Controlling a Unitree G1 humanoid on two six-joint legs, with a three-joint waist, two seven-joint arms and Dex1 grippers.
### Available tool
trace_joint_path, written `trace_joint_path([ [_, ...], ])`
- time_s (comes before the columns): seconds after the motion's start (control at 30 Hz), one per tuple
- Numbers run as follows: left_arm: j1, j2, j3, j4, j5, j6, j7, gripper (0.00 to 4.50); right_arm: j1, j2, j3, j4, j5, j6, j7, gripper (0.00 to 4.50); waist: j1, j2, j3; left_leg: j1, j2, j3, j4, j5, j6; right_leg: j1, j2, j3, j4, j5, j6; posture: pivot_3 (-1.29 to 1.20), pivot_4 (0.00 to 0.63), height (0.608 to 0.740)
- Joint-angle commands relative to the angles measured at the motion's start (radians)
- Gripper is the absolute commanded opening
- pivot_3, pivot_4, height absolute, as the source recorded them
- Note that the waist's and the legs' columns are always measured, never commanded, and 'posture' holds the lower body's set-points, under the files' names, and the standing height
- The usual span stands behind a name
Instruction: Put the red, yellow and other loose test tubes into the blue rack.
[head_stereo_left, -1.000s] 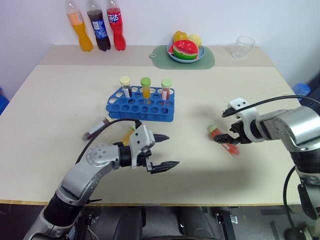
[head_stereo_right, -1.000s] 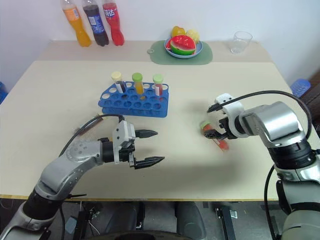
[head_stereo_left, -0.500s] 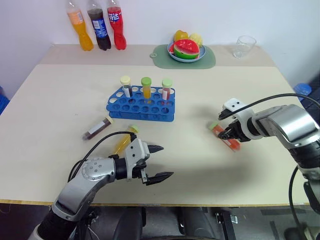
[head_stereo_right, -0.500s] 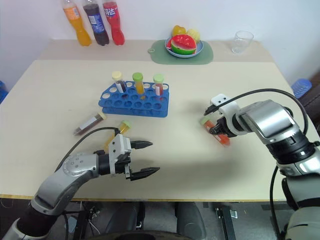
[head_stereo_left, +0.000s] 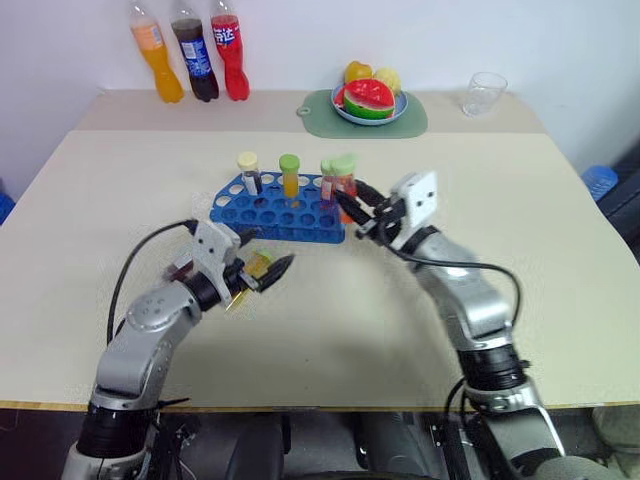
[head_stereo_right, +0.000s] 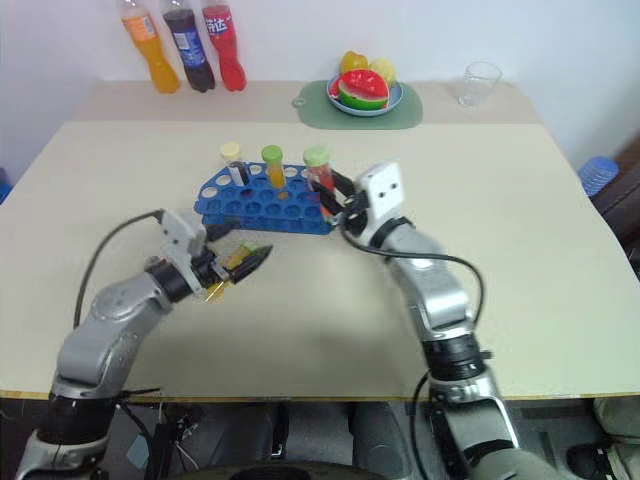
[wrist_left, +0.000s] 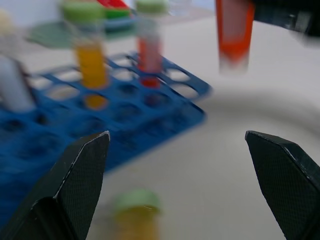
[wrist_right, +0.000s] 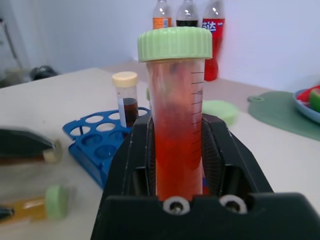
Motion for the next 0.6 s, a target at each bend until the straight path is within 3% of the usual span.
trace_joint_path([
  [0.03,-0.002,0.020,0.020,-0.007,0.011,-0.002,-0.001,4.50,-0.051,0.058,-0.019,0.064,-0.021,-0.124,-0.040,0.80,0.001,0.000,0.000,-0.001,-0.001,0.000,0.000,0.000,0.000,0.000,-0.001,0.000,0.000,0.000,0.000,0.00,0.150,0.734],
  [0.17,0.015,0.043,0.024,-0.051,-0.015,0.044,-0.007,4.50,-0.083,0.121,-0.006,0.202,-0.056,-0.228,-0.054,0.80,-0.003,0.001,0.000,0.000,-0.001,0.000,0.000,0.000,0.000,0.000,-0.001,0.000,0.000,0.000,0.000,0.00,0.150,0.734],
  [0.6,0.050,0.049,0.031,-0.093,-0.027,0.092,0.006,4.50,-0.085,0.144,0.002,0.317,-0.097,-0.289,-0.040,0.80,-0.006,0.001,0.001,0.001,0.000,0.000,-0.001,0.000,-0.001,0.000,0.000,0.000,0.001,0.000,0.000,0.00,0.150,0.734],
])
